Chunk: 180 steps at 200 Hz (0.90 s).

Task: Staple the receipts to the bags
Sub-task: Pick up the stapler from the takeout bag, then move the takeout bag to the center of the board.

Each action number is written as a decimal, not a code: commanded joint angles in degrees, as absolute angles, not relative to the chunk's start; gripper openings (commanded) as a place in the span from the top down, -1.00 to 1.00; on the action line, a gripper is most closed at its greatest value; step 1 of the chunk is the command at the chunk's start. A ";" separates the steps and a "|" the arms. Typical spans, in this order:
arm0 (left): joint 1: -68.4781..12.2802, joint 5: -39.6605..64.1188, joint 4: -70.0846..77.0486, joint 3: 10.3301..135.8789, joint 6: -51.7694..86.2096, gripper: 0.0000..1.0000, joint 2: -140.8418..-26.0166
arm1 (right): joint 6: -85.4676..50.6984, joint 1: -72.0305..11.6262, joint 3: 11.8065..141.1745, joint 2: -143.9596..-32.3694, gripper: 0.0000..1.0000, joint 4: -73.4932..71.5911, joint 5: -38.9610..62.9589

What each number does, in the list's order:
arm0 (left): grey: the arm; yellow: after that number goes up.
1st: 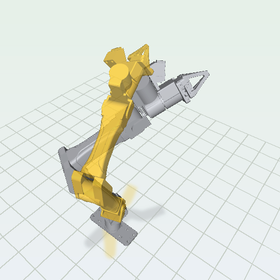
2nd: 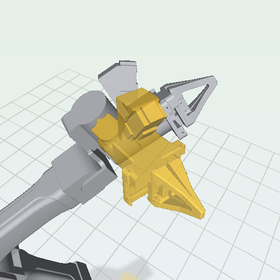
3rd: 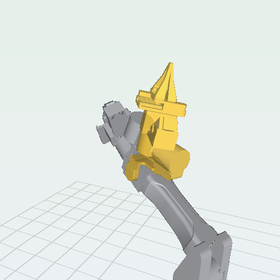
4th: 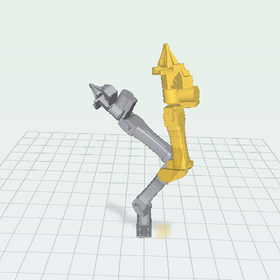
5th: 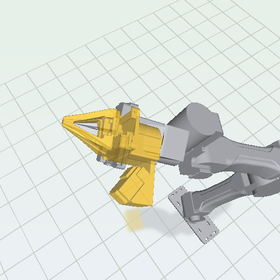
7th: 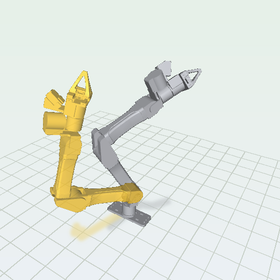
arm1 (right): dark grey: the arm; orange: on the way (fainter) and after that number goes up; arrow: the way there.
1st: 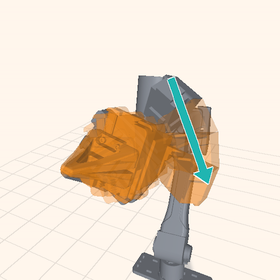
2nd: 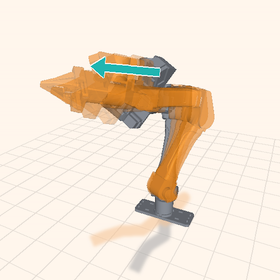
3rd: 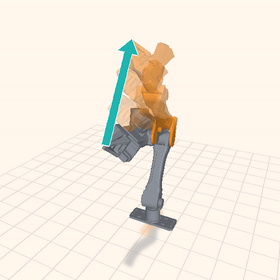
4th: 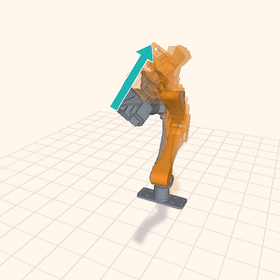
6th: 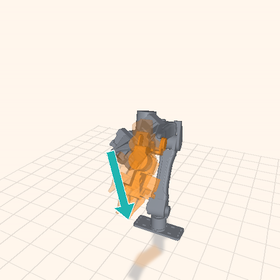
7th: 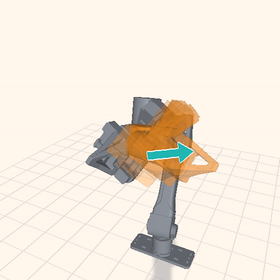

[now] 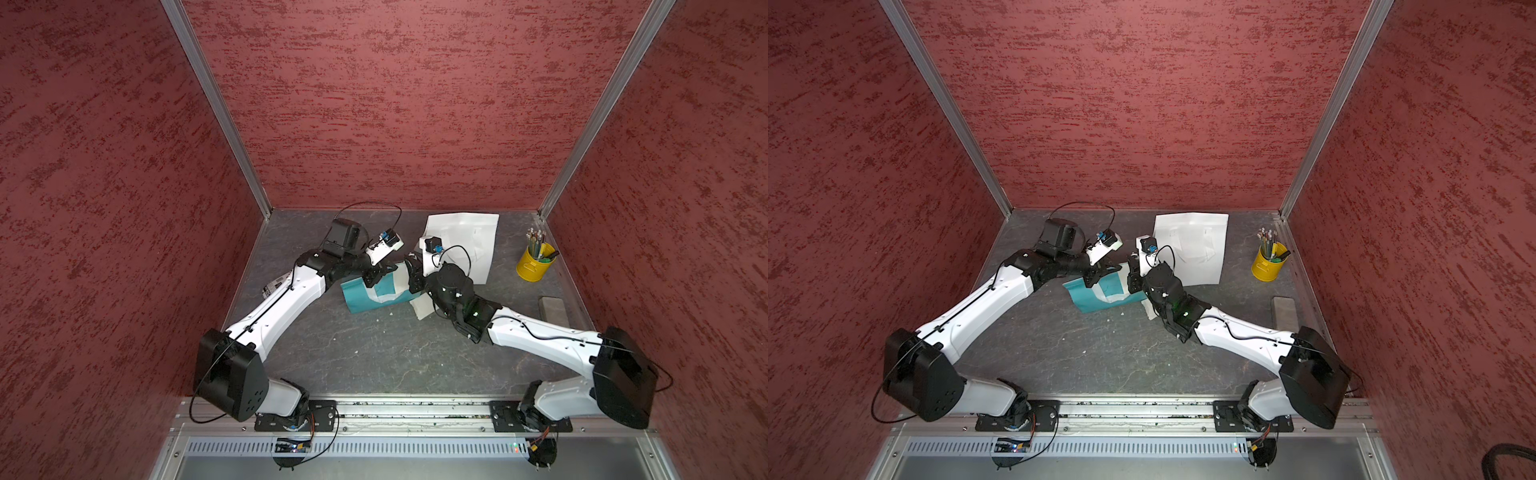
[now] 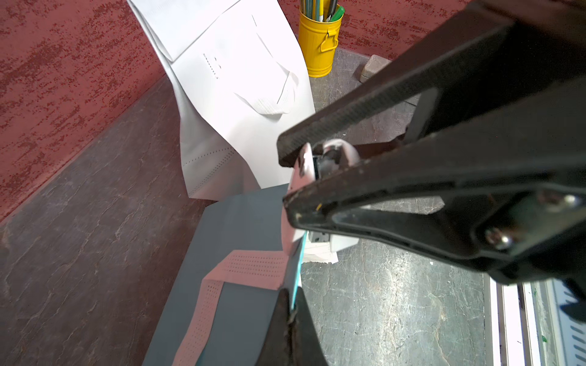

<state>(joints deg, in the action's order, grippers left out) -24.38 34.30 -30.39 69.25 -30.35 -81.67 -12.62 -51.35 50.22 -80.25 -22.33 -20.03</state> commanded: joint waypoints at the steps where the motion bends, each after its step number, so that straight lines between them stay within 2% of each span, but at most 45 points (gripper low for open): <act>1: -23.91 33.55 -30.27 68.21 -30.63 1.00 -80.72 | -14.06 -51.94 50.54 -78.79 0.94 -21.60 -19.80; 5: -23.90 33.50 -30.27 68.12 -30.63 1.00 -80.64 | -14.04 -51.94 50.28 -78.51 1.00 -21.97 -19.90; 50: -23.78 32.31 -31.03 67.75 -31.29 1.00 -80.60 | -15.30 -50.12 49.13 -75.07 1.00 -22.45 -22.24; 132: -23.38 30.32 -32.53 68.38 -32.04 1.00 -79.74 | -20.41 -41.12 46.28 -68.99 1.00 -19.22 -17.49; 151: -22.62 27.82 -33.45 68.78 -33.28 1.00 -78.94 | -21.17 -37.74 46.74 -68.03 1.00 -12.62 -15.55; 180: -20.80 23.01 -36.61 70.94 -35.56 1.00 -78.48 | -20.48 -32.58 49.98 -69.07 1.00 5.94 -10.75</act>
<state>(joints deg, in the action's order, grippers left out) -22.57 28.51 -32.18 68.95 -32.75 -79.44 -20.08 -35.70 47.37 -69.06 -10.13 -15.40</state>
